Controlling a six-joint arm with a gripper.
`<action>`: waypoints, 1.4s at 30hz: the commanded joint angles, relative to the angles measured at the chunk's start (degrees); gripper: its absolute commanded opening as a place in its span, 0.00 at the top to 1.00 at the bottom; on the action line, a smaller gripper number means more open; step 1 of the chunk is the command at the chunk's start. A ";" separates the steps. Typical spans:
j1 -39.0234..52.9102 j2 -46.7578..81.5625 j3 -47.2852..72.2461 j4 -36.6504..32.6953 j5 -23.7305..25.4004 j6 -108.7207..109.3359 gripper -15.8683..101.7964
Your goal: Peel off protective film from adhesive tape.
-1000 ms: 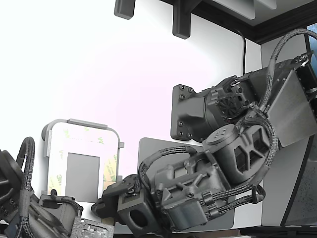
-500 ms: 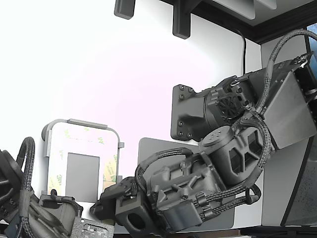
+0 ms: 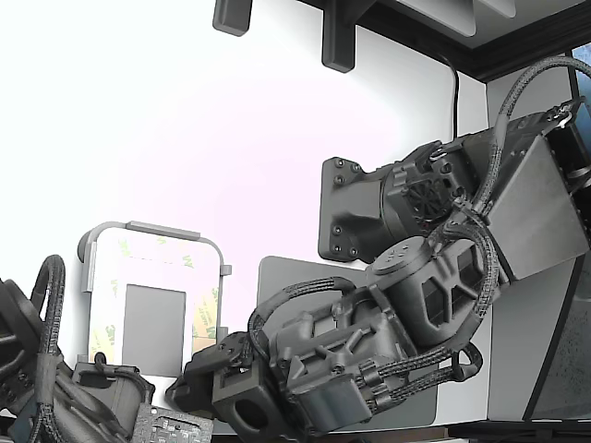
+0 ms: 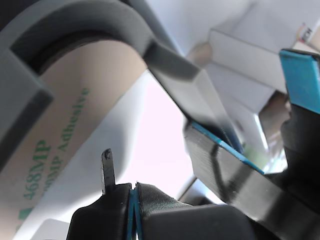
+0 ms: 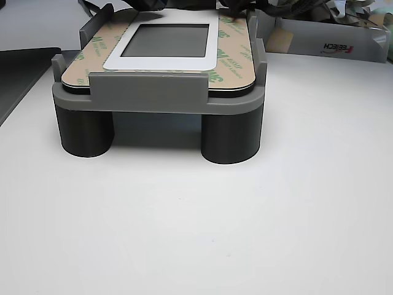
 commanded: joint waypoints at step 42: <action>0.79 0.44 -2.99 2.72 0.88 2.99 0.96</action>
